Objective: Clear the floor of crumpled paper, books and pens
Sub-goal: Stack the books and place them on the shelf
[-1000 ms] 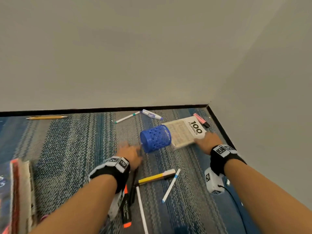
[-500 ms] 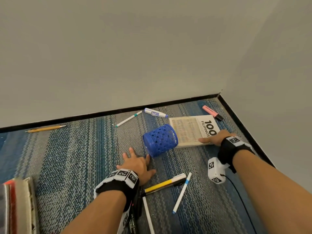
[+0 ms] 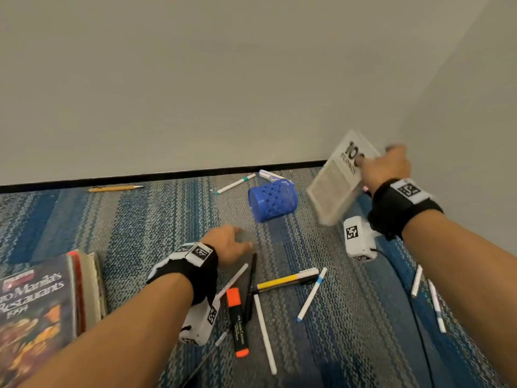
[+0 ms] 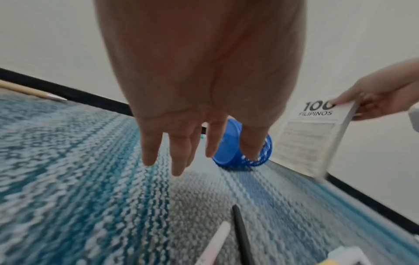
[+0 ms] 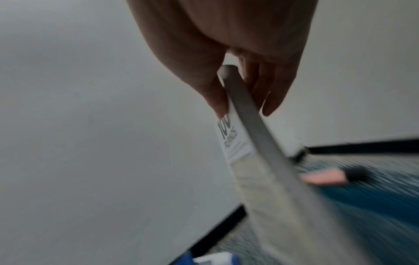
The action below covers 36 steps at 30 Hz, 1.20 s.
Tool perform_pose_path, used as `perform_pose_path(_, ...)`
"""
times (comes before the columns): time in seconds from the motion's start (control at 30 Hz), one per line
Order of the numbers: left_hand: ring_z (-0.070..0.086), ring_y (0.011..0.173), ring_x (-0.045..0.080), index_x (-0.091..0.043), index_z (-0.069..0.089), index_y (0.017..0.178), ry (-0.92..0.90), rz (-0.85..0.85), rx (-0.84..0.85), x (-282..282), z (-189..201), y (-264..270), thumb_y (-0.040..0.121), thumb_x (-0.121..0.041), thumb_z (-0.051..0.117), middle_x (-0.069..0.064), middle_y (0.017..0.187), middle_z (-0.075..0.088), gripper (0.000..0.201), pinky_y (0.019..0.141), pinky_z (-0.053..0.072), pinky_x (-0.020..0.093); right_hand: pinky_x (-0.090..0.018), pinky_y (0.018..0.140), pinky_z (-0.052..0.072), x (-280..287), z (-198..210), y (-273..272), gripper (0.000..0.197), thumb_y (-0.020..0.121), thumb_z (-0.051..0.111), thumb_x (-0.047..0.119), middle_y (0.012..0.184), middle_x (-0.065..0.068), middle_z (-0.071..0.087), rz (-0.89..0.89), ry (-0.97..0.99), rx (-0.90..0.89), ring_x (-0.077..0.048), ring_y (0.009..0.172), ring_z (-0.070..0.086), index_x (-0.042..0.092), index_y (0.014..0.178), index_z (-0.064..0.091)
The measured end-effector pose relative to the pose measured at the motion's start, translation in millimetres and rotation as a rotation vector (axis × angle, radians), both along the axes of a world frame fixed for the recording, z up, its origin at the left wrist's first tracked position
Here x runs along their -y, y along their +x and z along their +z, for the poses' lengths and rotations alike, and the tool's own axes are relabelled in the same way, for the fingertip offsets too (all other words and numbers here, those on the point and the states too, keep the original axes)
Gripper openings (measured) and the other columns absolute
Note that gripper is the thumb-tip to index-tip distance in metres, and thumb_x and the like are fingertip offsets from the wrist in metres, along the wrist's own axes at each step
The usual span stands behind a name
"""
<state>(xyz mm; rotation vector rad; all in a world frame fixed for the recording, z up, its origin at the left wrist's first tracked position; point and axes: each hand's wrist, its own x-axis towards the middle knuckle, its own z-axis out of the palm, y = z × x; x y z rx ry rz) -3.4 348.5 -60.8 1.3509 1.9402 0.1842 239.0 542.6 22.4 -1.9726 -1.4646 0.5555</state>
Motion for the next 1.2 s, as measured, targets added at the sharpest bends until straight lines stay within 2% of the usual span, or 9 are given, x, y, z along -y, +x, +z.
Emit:
perform_pose_path(0.1, 0.056, 0.122, 0.021, -0.011, 0.056, 0.131, 0.242, 0.177, 0.080, 27.7, 26.4, -21.4, 0.093, -0.029, 0.059, 0.007, 0.134, 0.059, 0.043, 0.105, 0.041, 0.030, -0.030, 0.069, 0.041, 46.0, 68.0, -60.9, 0.028, 0.083, 0.065, 0.032, 0.100, -0.013, 0.067, 0.290, 0.347, 0.193, -0.032, 0.093, 0.062, 0.008, 0.098, 0.064)
perform_pose_path(0.23, 0.057, 0.117, 0.016, -0.010, 0.058, 0.127, 0.519, 0.451, 0.294, 73.0, 69.6, -64.8, 0.087, -0.035, 0.067, 0.004, 0.127, 0.061, 0.048, 0.103, 0.042, 0.030, -0.038, 0.068, 0.036, 113.5, 123.3, -140.0, 0.037, 0.087, 0.057, 0.042, 0.092, -0.019, 0.059, 0.579, 0.547, 0.264, -0.036, 0.087, 0.055, 0.005, 0.084, 0.059)
perform_pose_path(0.4, 0.059, 0.114, 0.015, -0.008, 0.052, 0.132, 0.633, 0.689, 0.496, 153.5, 113.9, -122.1, 0.082, -0.063, 0.059, 0.002, 0.126, 0.061, 0.075, 0.100, 0.046, 0.033, -0.041, 0.078, 0.054, 200.8, 152.8, -247.7, 0.037, 0.085, 0.064, 0.043, 0.092, -0.010, 0.071, 0.950, 0.203, -0.073, -0.026, 0.084, 0.067, 0.006, 0.088, 0.067)
perform_pose_path(0.6, 0.068, 0.077, 0.027, -0.010, 0.069, 0.087, 0.673, 0.932, 0.486, 253.3, 97.0, -193.0, 0.090, -0.039, 0.062, 0.011, 0.089, 0.073, 0.030, 0.084, 0.055, 0.050, -0.049, 0.093, 0.052, 286.7, 81.1, -359.7, 0.053, 0.075, 0.068, 0.045, 0.109, -0.013, 0.069, 1.050, -0.361, -0.256, -0.030, 0.098, 0.067, 0.003, 0.108, 0.065)
perform_pose_path(0.73, 0.070, 0.085, 0.028, -0.009, 0.066, 0.102, 0.595, 1.035, 0.441, 296.1, 62.7, -214.3, 0.088, -0.044, 0.060, 0.009, 0.094, 0.073, 0.039, 0.083, 0.056, 0.050, -0.050, 0.092, 0.053, 341.9, 9.5, -367.0, 0.035, 0.080, 0.073, 0.026, 0.111, -0.012, 0.071, 1.073, -0.570, -0.348, -0.030, 0.100, 0.068, 0.010, 0.111, 0.067)
perform_pose_path(0.87, 0.059, 0.109, 0.027, -0.016, 0.057, 0.123, 0.410, 1.038, 0.220, 315.8, 28.3, -202.6, 0.088, -0.042, 0.061, 0.007, 0.121, 0.061, 0.044, 0.096, 0.046, 0.037, -0.046, 0.102, 0.043, 364.5, -40.3, -353.3, 0.054, 0.077, 0.065, 0.052, 0.127, -0.008, 0.058, 1.054, -0.345, 0.144, -0.030, 0.119, 0.052, 0.028, 0.124, 0.055)
perform_pose_path(0.97, 0.033, 0.134, 0.035, -0.010, 0.030, 0.145, 0.172, 1.134, 0.167, 321.2, 8.2, -198.9, 0.080, -0.052, 0.065, 0.018, 0.146, 0.029, 0.085, 0.111, 0.031, 0.042, -0.048, 0.111, 0.028, 370.3, -53.0, -337.3, 0.090, 0.078, 0.048, 0.074, 0.147, -0.021, 0.030, 0.938, -0.417, 0.538, -0.040, 0.136, 0.027, 0.016, 0.144, 0.033)
perform_pose_path(1.07, 0.042, 0.131, 0.037, -0.008, 0.035, 0.142, 0.145, 1.202, 0.475, 313.1, -14.9, -205.6, 0.046, -0.077, 0.062, 0.018, 0.143, 0.042, 0.121, 0.110, 0.036, 0.047, -0.042, 0.108, 0.038, 375.2, -67.1, -333.1, 0.110, 0.067, 0.048, 0.085, 0.140, -0.013, 0.048, 0.869, -0.665, 0.135, -0.033, 0.128, 0.048, 0.005, 0.141, 0.037)
perform_pose_path(1.2, 0.041, 0.132, 0.038, -0.012, 0.032, 0.143, 0.163, 1.217, 0.614, 303.7, -31.7, -207.1, 0.023, -0.089, 0.067, 0.017, 0.145, 0.040, 0.146, 0.109, 0.036, 0.050, -0.047, 0.092, 0.053, 388.0, -76.0, -332.7, 0.077, 0.066, 0.073, 0.063, 0.114, -0.012, 0.070, 0.719, -0.881, -0.504, -0.030, 0.100, 0.069, 0.013, 0.123, 0.059)
